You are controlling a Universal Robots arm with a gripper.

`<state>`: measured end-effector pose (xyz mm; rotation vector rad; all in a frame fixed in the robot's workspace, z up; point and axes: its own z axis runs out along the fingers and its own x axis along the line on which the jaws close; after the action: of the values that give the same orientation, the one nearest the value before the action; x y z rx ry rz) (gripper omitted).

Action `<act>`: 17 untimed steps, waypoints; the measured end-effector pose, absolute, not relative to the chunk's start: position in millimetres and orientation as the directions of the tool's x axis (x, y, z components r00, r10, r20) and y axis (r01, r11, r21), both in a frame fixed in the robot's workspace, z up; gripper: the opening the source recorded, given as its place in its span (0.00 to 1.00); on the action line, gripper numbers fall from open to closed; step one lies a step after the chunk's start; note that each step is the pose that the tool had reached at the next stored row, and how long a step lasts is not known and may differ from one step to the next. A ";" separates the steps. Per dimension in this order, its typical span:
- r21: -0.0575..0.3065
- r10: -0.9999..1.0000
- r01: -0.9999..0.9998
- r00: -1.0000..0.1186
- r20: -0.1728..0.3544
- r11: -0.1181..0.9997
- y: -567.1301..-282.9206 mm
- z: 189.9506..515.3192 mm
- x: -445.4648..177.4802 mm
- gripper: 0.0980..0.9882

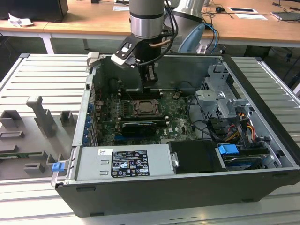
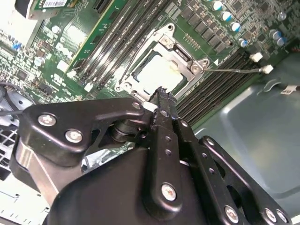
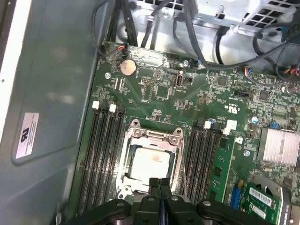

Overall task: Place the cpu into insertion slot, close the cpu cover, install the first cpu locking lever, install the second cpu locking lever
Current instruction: 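Install the first cpu locking lever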

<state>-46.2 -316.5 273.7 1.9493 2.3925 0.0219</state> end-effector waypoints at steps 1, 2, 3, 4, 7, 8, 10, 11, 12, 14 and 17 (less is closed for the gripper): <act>0.046 0.975 0.974 -0.218 -0.035 0.220 -316.5 273.6 -46.2 0.01; 0.045 0.970 0.970 -0.239 -0.037 0.241 -316.5 273.6 -46.3 0.01; 0.045 0.964 0.963 -0.262 -0.037 0.264 -316.5 273.5 -46.3 0.01; 0.045 0.957 0.957 -0.287 -0.038 0.288 -316.5 273.5 -46.3 0.01; 0.045 0.942 0.942 -0.332 -0.038 0.334 -316.5 273.6 -46.3 0.01; 0.045 0.938 0.938 -0.344 -0.038 0.345 -316.5 273.6 -46.3 0.01; 0.045 0.925 0.924 -0.378 -0.038 0.380 -316.5 273.6 -46.3 0.01; 0.045 0.919 0.918 -0.392 -0.038 0.393 -316.5 273.6 -46.3 0.01; 0.045 0.912 0.911 -0.408 -0.038 0.410 -316.5 273.6 -46.3 0.01; 0.045 0.897 0.896 -0.440 -0.038 0.442 -316.5 273.6 -46.3 0.01; 0.045 0.876 0.875 -0.481 -0.038 0.482 -316.5 273.6 -46.3 0.01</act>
<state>-46.3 -316.5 273.6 1.5708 2.6560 0.0300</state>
